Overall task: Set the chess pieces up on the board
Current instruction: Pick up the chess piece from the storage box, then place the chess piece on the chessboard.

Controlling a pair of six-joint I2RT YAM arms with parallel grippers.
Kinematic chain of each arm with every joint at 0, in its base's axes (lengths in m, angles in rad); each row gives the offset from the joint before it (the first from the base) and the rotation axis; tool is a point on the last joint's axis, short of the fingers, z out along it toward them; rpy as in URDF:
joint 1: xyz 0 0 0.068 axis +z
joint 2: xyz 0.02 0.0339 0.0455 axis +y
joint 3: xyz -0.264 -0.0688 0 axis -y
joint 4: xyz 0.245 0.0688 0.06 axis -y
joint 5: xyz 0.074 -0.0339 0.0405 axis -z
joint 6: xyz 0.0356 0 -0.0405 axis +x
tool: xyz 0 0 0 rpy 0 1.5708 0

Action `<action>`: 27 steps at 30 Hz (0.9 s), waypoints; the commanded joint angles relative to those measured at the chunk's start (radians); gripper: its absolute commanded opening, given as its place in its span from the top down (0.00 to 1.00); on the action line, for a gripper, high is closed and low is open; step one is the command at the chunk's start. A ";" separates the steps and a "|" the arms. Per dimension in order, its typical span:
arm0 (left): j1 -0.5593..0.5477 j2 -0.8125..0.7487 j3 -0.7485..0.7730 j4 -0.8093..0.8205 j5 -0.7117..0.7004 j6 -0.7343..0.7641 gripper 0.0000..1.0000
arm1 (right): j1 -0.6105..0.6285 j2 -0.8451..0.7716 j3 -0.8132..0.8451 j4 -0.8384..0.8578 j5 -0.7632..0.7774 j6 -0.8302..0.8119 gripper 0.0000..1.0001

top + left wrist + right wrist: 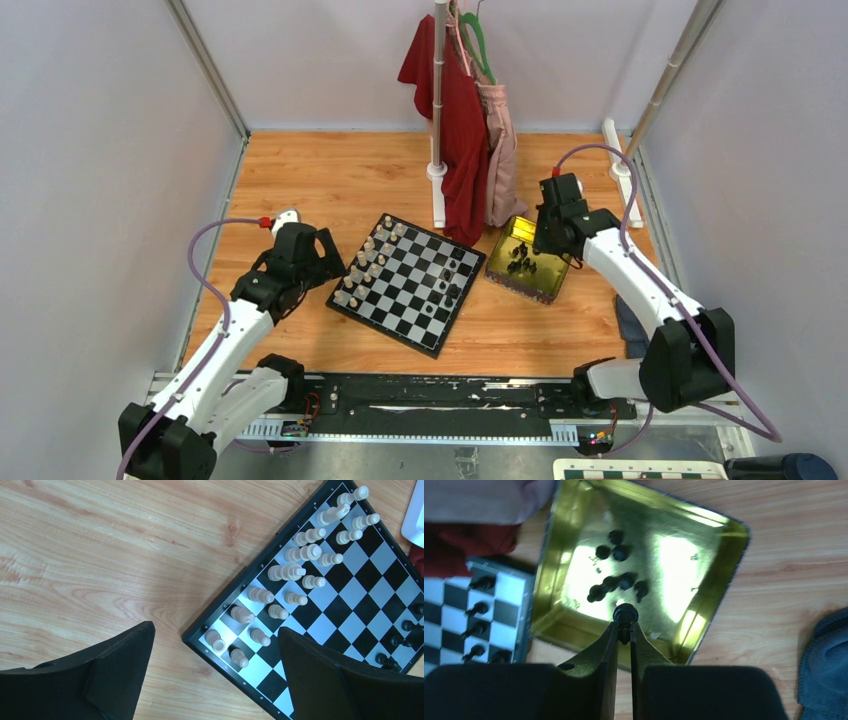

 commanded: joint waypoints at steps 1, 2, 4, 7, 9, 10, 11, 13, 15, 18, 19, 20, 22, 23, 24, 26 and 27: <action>-0.003 -0.018 -0.009 -0.011 0.013 -0.007 0.00 | 0.137 -0.052 0.042 -0.097 0.025 0.012 1.00; -0.004 -0.022 -0.010 -0.010 0.015 -0.006 0.00 | 0.171 -0.050 0.052 -0.109 0.028 0.017 1.00; -0.003 -0.030 -0.014 -0.011 0.018 -0.005 0.00 | 0.233 -0.038 0.069 -0.122 0.027 0.025 1.00; -0.004 -0.044 -0.021 -0.011 0.021 -0.001 0.00 | 0.328 0.001 0.103 -0.137 0.019 0.027 1.00; -0.003 -0.051 -0.024 -0.012 0.024 0.002 0.00 | 0.381 0.033 0.126 -0.140 0.021 0.027 1.00; -0.003 -0.053 -0.023 -0.012 0.025 0.004 0.00 | 0.405 0.048 0.140 -0.139 0.023 0.025 1.00; -0.003 -0.056 -0.024 -0.012 0.026 0.005 0.00 | 0.424 0.065 0.148 -0.137 0.022 0.023 1.00; -0.003 -0.061 -0.023 -0.013 0.030 0.010 0.00 | 0.462 0.107 0.171 -0.133 0.014 0.014 1.00; -0.003 -0.064 -0.019 -0.013 0.031 0.014 0.00 | 0.481 0.147 0.194 -0.131 0.009 0.007 1.00; -0.003 -0.067 -0.013 -0.019 0.027 0.021 0.00 | 0.508 0.200 0.224 -0.129 0.016 -0.006 1.00; -0.003 -0.068 -0.011 -0.021 0.026 0.024 0.00 | 0.515 0.218 0.235 -0.127 0.017 -0.012 1.00; -0.003 -0.069 -0.010 -0.022 0.025 0.027 0.00 | 0.518 0.236 0.239 -0.123 0.018 -0.015 1.00; -0.004 -0.070 -0.009 -0.024 0.023 0.031 0.00 | 0.525 0.270 0.250 -0.114 0.013 -0.021 1.00; -0.004 -0.071 -0.009 -0.024 0.022 0.033 0.00 | 0.528 0.285 0.255 -0.109 0.011 -0.024 1.00; -0.004 -0.071 -0.009 -0.024 0.022 0.032 0.00 | 0.530 0.302 0.259 -0.105 0.008 -0.029 1.00; -0.003 -0.073 -0.010 -0.024 0.020 0.035 0.00 | 0.536 0.330 0.268 -0.094 0.003 -0.033 1.00; -0.003 -0.073 -0.010 -0.024 0.019 0.034 0.00 | 0.539 0.345 0.274 -0.092 0.000 -0.035 1.00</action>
